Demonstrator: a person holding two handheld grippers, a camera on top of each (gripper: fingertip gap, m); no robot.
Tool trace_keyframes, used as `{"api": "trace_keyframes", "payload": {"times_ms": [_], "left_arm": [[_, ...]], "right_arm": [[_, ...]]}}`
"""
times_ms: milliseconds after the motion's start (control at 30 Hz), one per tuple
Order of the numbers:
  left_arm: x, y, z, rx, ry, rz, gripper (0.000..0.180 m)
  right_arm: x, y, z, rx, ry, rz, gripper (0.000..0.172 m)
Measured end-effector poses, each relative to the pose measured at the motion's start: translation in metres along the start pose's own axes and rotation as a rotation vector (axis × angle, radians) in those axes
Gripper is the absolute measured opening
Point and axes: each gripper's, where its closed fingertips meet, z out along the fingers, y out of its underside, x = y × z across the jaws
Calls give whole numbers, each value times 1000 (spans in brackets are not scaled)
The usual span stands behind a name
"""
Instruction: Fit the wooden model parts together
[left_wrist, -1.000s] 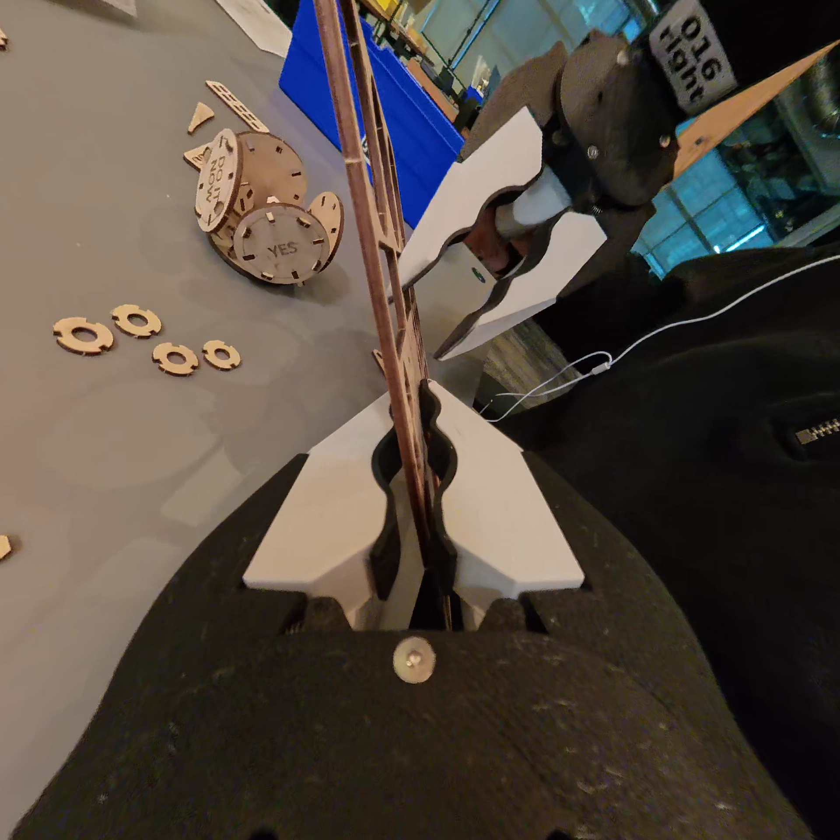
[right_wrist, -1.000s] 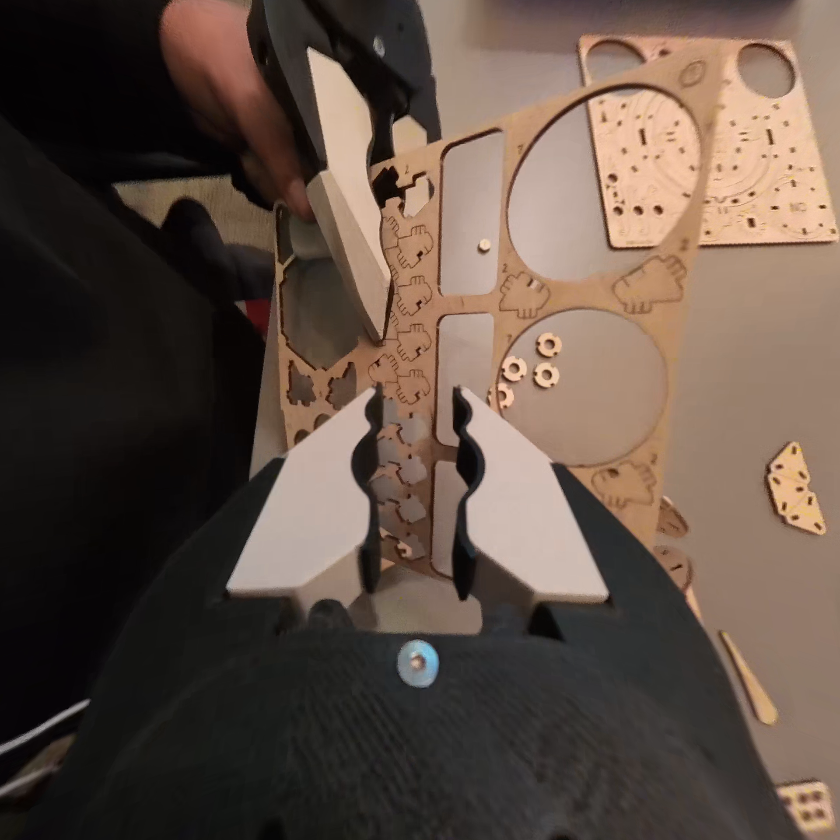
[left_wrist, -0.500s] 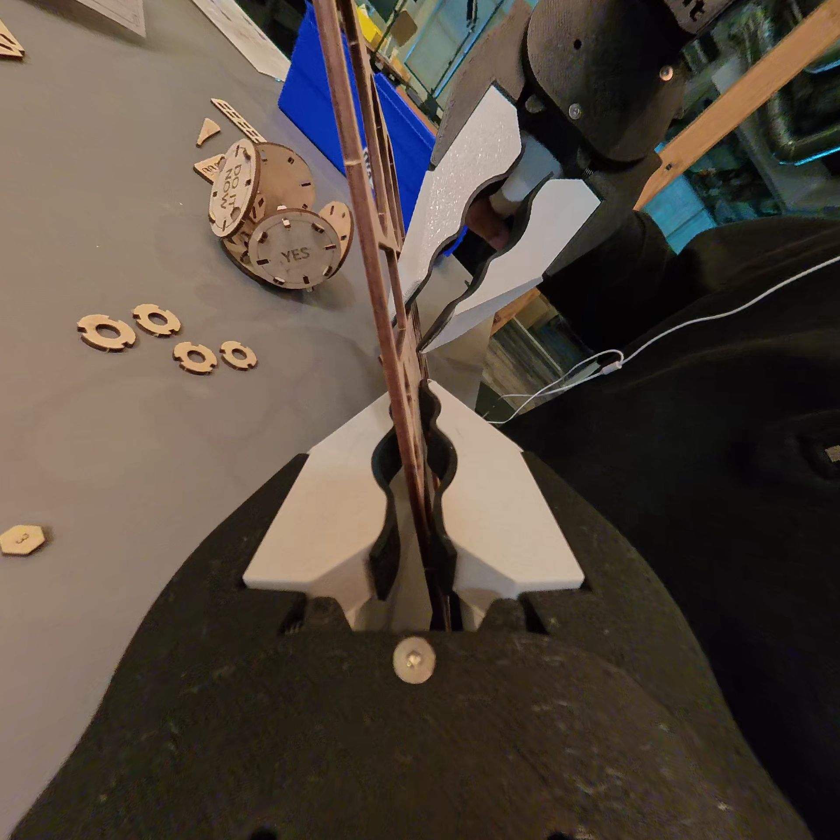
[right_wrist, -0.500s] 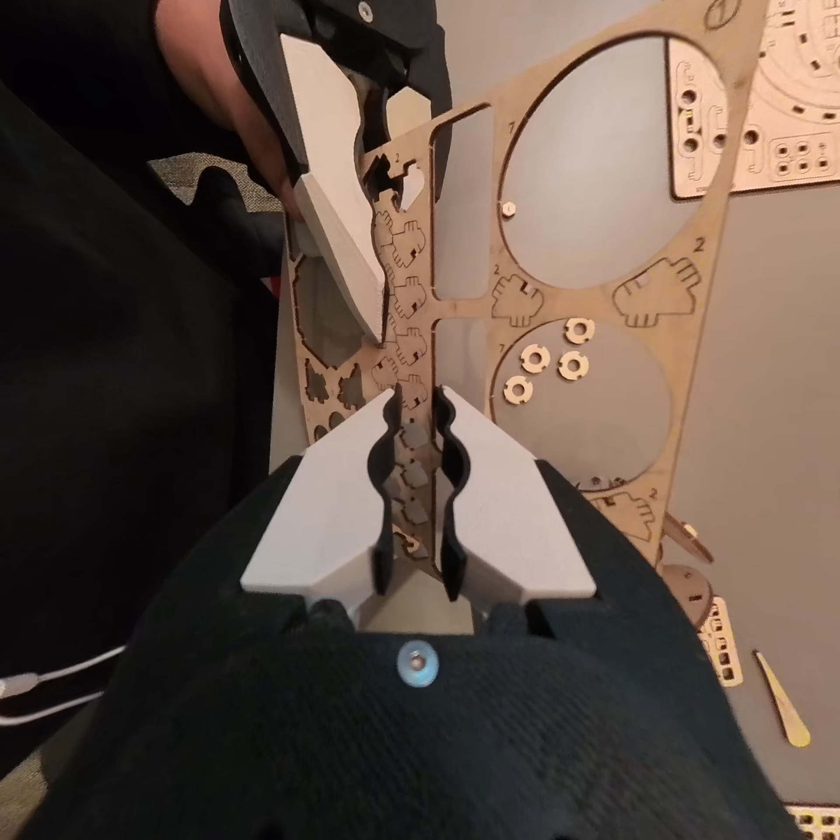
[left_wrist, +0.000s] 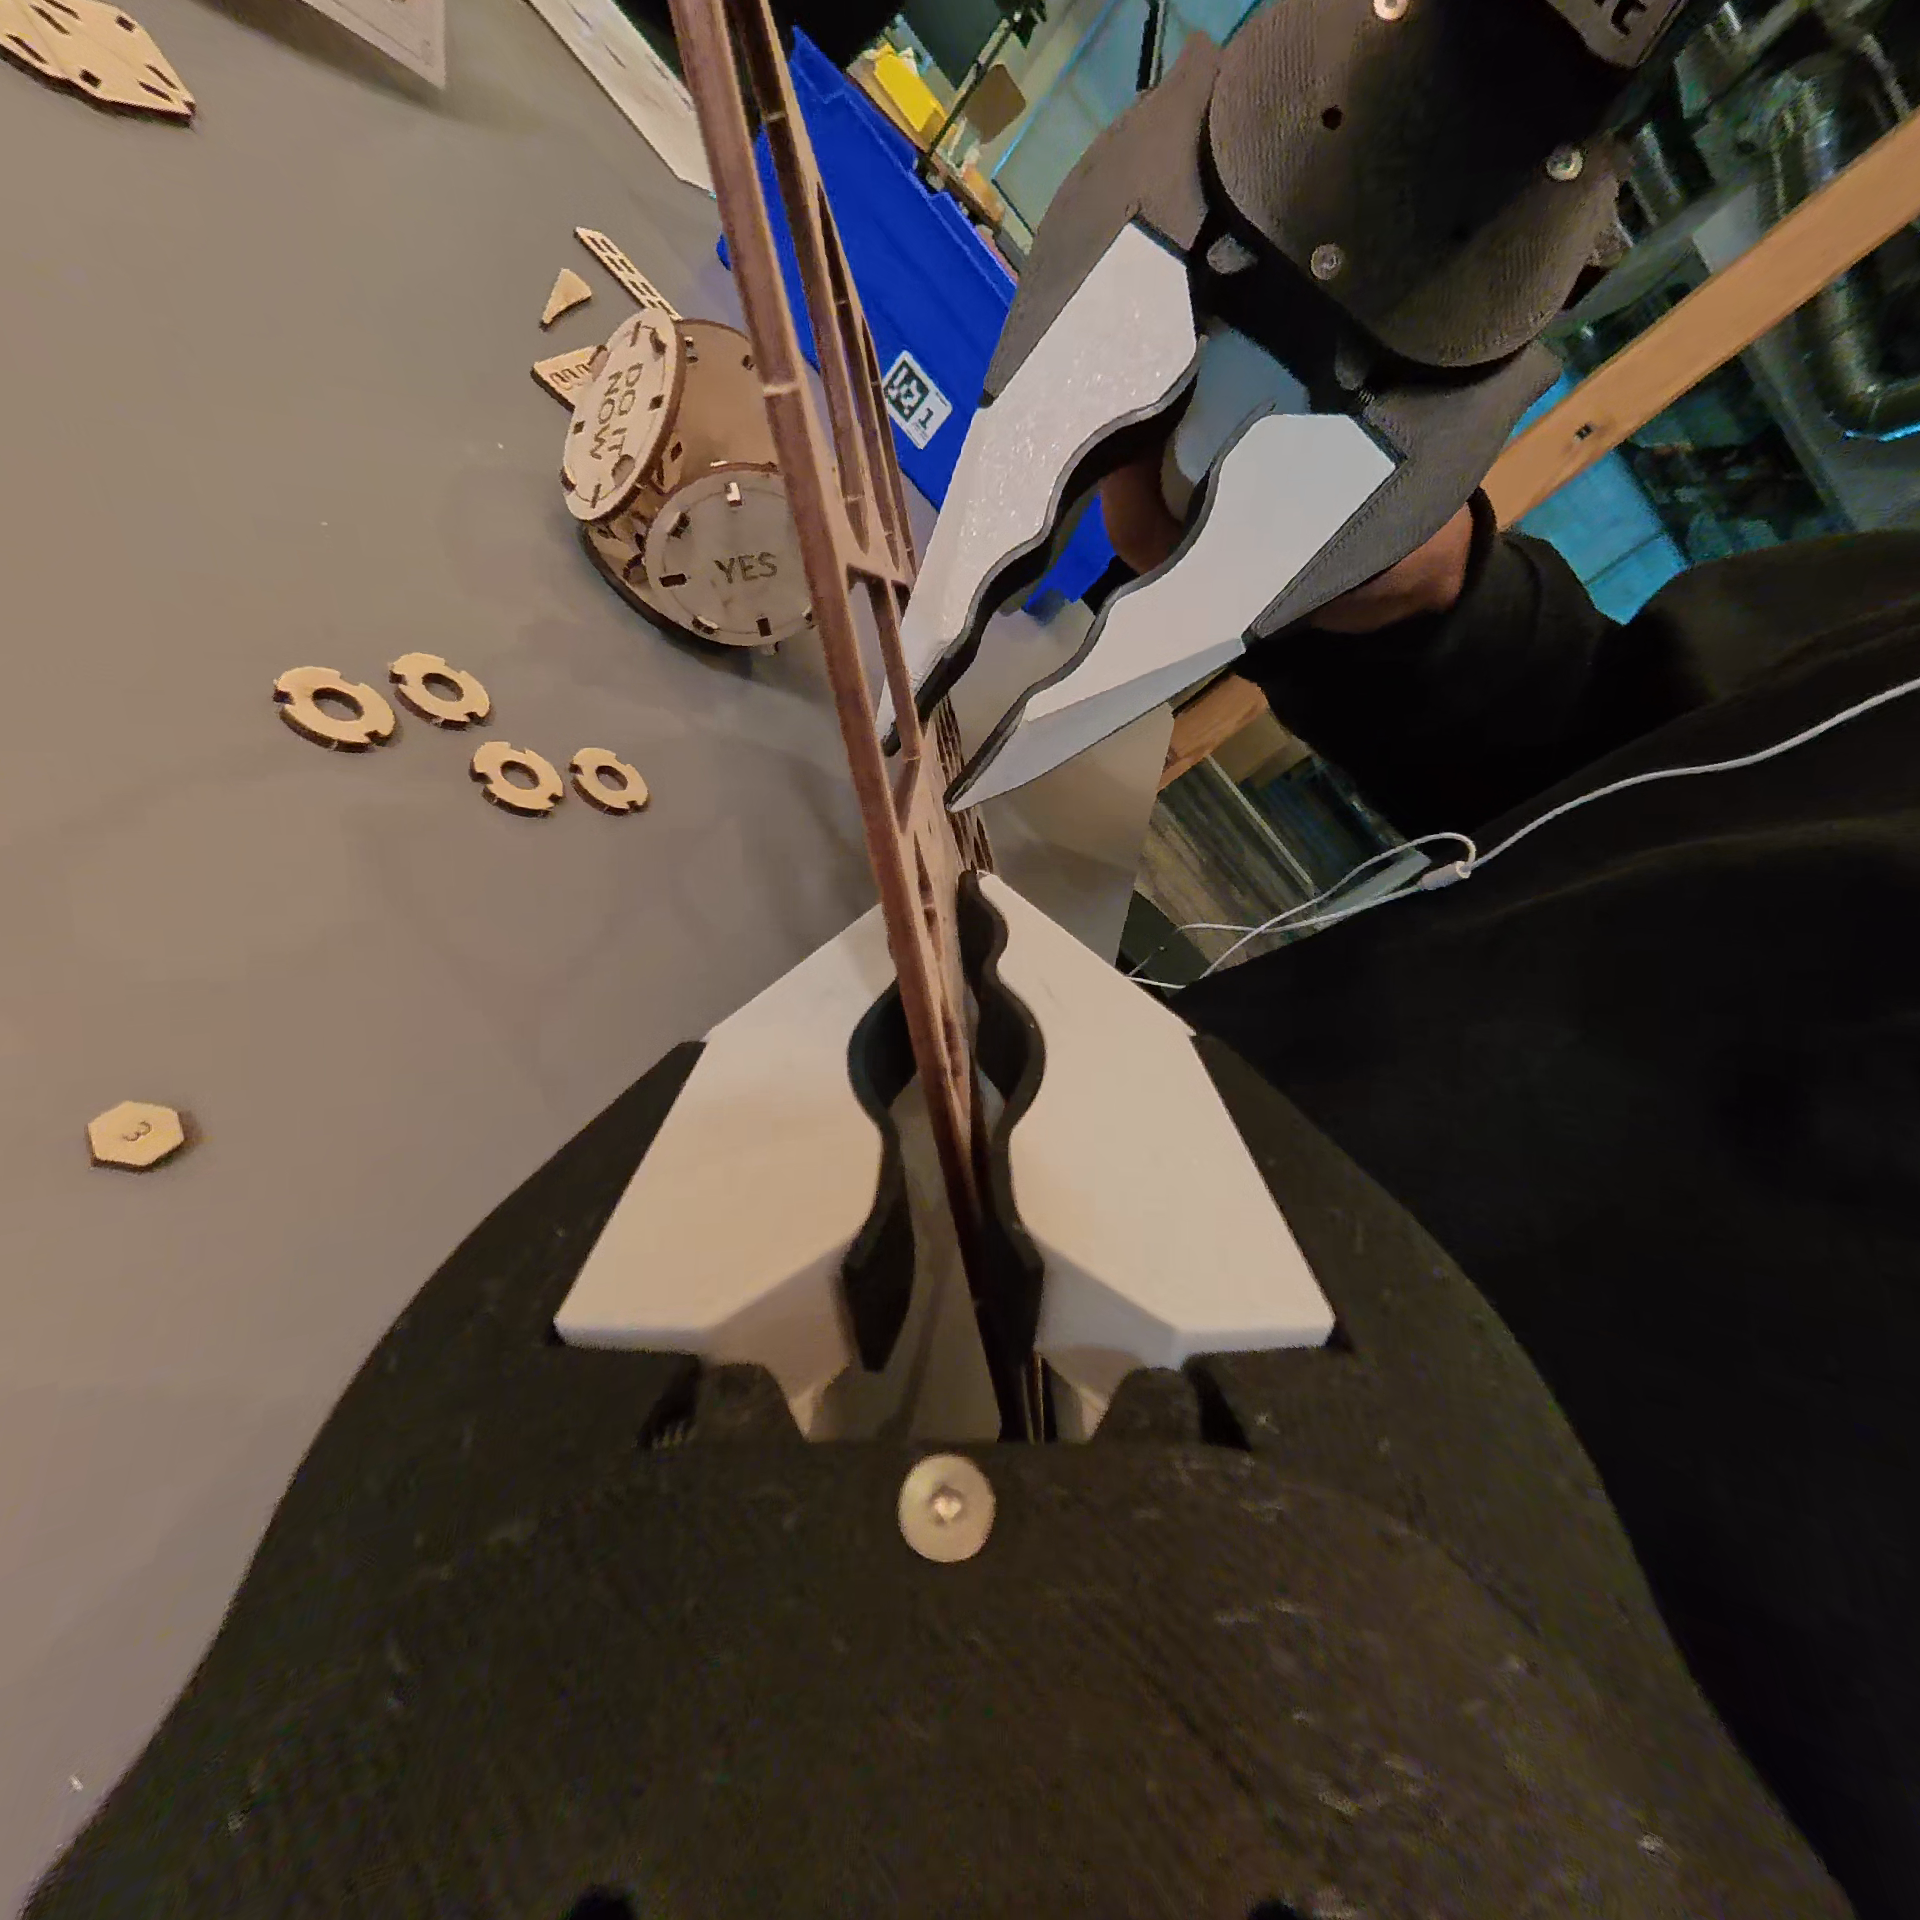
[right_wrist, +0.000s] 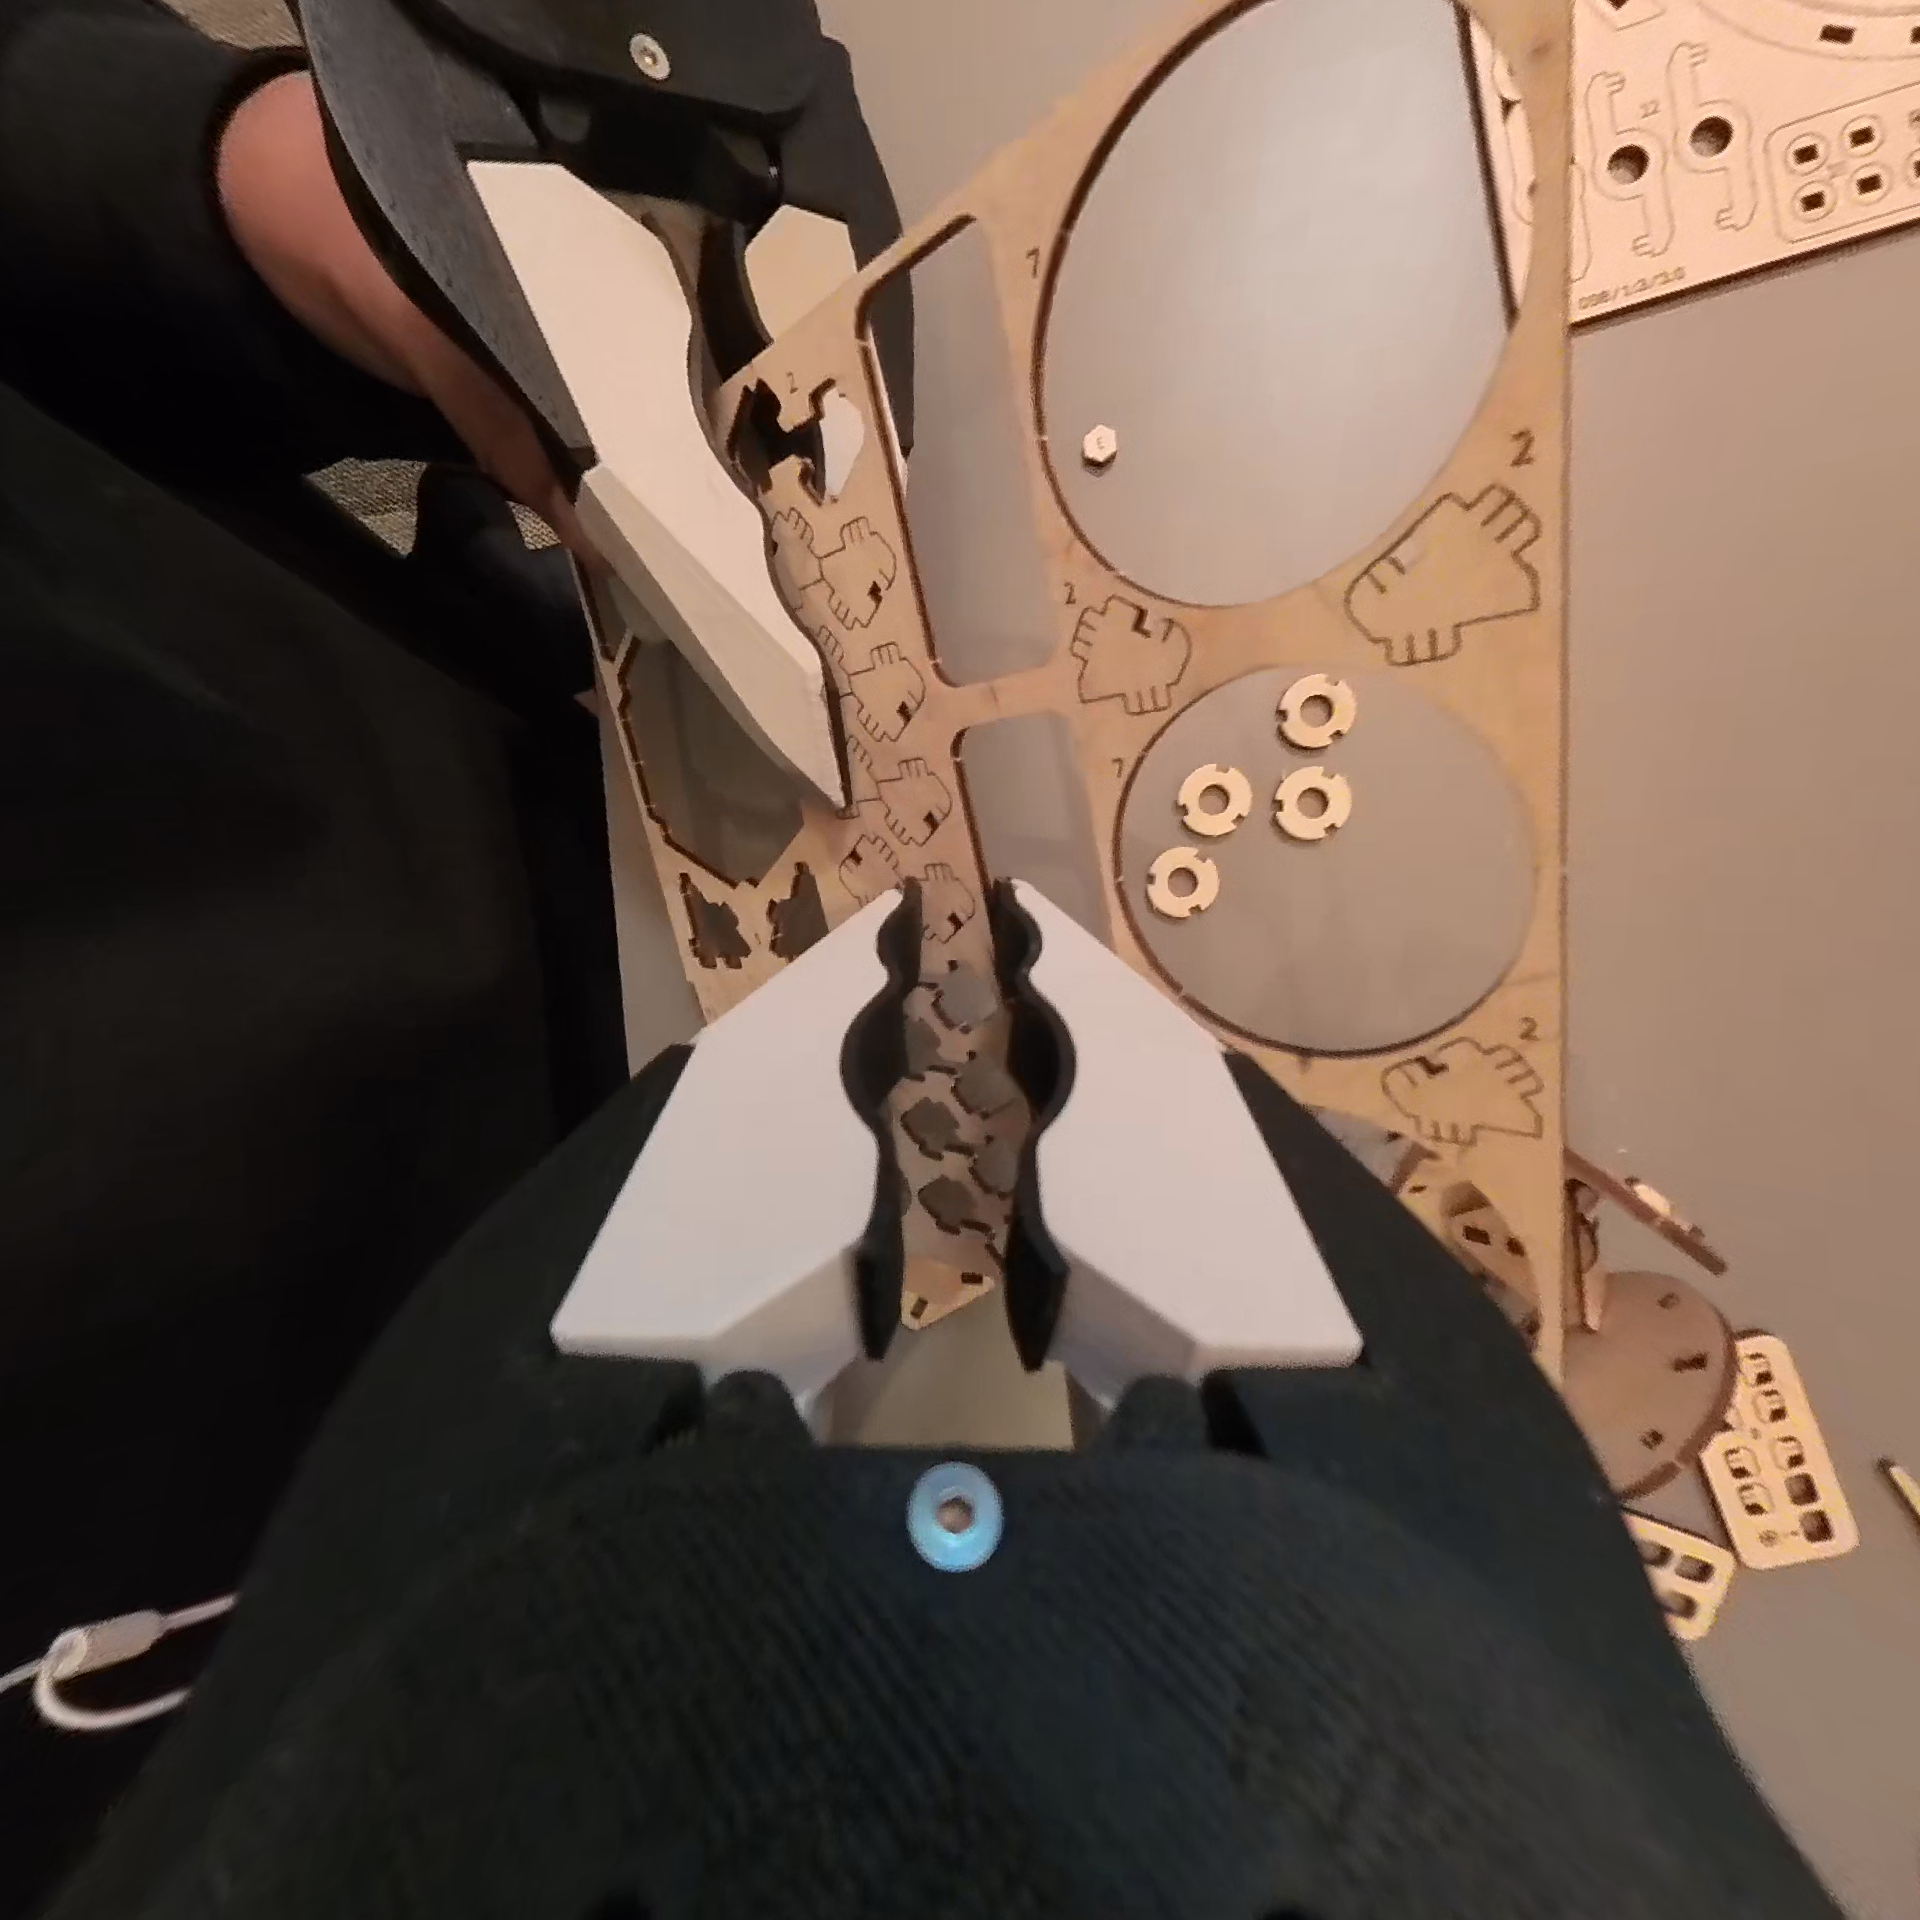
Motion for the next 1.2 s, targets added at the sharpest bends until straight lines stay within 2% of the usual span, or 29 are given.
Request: {"api": "trace_keyframes", "payload": {"times_ms": [300,900,1200], "left_arm": [[-4,-1,0,4,-12,-27,1],[-13,-2,-1,12,-60,-54,0],[-14,-2,-1,13,-66,-57,1]], "right_arm": [[4,-1,3,39,6,65,12],[11,-1,9,60,139,29,14],[13,-1,9,110,118,75,14]]}}
